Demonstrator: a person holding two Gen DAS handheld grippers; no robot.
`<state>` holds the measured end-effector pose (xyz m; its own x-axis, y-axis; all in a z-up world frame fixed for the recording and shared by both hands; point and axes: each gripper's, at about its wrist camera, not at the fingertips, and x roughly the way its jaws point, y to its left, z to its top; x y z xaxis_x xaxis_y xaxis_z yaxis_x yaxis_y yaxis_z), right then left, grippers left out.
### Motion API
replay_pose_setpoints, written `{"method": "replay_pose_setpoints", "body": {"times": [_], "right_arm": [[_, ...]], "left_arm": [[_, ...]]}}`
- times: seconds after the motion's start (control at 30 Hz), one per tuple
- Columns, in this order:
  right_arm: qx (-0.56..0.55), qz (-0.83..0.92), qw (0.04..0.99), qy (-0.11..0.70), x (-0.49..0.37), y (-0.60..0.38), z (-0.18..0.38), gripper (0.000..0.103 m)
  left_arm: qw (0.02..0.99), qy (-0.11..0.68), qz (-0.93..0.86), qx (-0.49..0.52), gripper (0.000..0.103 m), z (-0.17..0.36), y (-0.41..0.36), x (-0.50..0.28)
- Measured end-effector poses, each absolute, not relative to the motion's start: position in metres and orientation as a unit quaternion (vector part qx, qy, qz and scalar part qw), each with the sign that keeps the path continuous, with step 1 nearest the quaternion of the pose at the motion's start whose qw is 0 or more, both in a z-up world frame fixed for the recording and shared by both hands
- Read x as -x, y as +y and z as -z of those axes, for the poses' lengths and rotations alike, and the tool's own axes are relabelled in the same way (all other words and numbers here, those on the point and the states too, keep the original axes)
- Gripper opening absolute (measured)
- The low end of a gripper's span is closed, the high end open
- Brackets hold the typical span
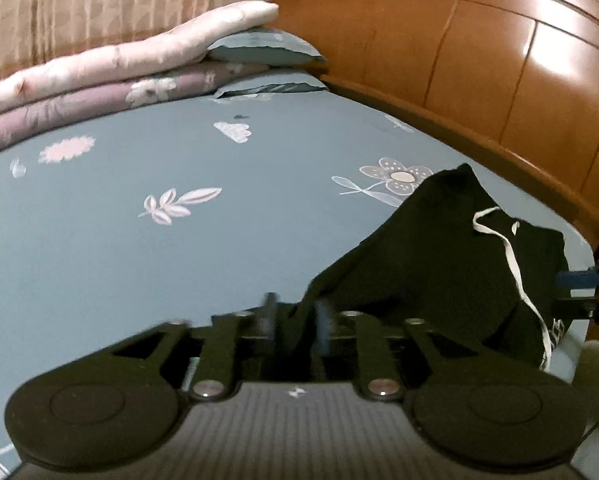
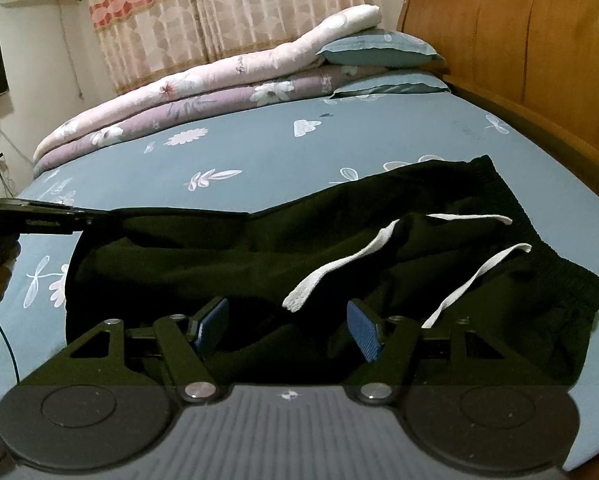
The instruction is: Fold clothes
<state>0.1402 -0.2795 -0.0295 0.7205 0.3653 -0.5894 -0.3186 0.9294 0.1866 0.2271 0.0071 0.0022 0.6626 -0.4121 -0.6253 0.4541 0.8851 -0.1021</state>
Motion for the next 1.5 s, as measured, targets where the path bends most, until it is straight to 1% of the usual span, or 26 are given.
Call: {"method": "replay_pose_setpoints", "body": {"times": [0.03, 0.1, 0.17, 0.23, 0.27, 0.37, 0.57, 0.7, 0.77, 0.8, 0.83, 1.03, 1.2, 1.33, 1.5], "right_arm": [[-0.037, -0.185, 0.927, 0.325, -0.141, -0.28, 0.029, 0.07], [-0.038, -0.186, 0.926, 0.326, -0.143, -0.281, 0.029, 0.07], [-0.039, -0.189, 0.925, 0.328, -0.144, -0.28, 0.03, 0.07], [-0.038, -0.193, 0.923, 0.329, -0.145, -0.277, 0.03, 0.07], [-0.037, -0.196, 0.923, 0.33, -0.146, -0.275, 0.03, 0.07], [-0.033, -0.205, 0.92, 0.333, -0.146, -0.268, 0.031, 0.07], [-0.016, -0.217, 0.916, 0.338, -0.148, -0.254, 0.03, 0.07], [-0.003, -0.222, 0.915, 0.337, -0.147, -0.248, 0.028, 0.07], [0.001, -0.22, 0.915, 0.338, -0.147, -0.246, 0.028, 0.07], [0.003, -0.218, 0.915, 0.338, -0.147, -0.246, 0.028, 0.07], [0.005, -0.217, 0.915, 0.339, -0.147, -0.246, 0.028, 0.07], [0.005, -0.209, 0.915, 0.344, -0.148, -0.248, 0.031, 0.07], [0.004, -0.208, 0.915, 0.347, -0.149, -0.248, 0.034, 0.07], [0.004, -0.208, 0.914, 0.348, -0.149, -0.248, 0.036, 0.07], [-0.001, -0.205, 0.914, 0.351, -0.149, -0.251, 0.037, 0.07]], "left_arm": [[0.915, 0.33, 0.233, -0.021, 0.041, -0.003, 0.015, -0.225], [0.919, 0.323, 0.229, 0.001, 0.047, -0.006, 0.029, -0.218], [0.92, 0.319, 0.229, 0.016, 0.05, -0.008, 0.045, -0.211], [0.921, 0.319, 0.225, 0.02, 0.059, -0.006, 0.059, -0.201], [0.919, 0.324, 0.224, 0.019, 0.06, -0.004, 0.064, -0.196], [0.914, 0.341, 0.22, 0.019, 0.062, 0.007, 0.078, -0.184], [0.894, 0.389, 0.214, 0.063, 0.062, 0.049, 0.093, -0.174], [0.887, 0.399, 0.215, 0.085, 0.062, 0.07, 0.089, -0.177], [0.888, 0.394, 0.215, 0.102, 0.058, 0.077, 0.088, -0.179], [0.89, 0.391, 0.21, 0.11, 0.042, 0.076, 0.089, -0.181], [0.891, 0.388, 0.204, 0.117, 0.001, 0.076, 0.09, -0.182], [0.909, 0.352, 0.174, 0.141, 0.0, 0.057, 0.107, -0.186], [0.925, 0.329, 0.151, 0.12, 0.0, 0.029, 0.116, -0.196], [0.936, 0.312, 0.138, 0.088, 0.0, 0.009, 0.108, -0.212], [0.939, 0.305, 0.135, 0.085, 0.001, 0.002, 0.095, -0.233]]}}
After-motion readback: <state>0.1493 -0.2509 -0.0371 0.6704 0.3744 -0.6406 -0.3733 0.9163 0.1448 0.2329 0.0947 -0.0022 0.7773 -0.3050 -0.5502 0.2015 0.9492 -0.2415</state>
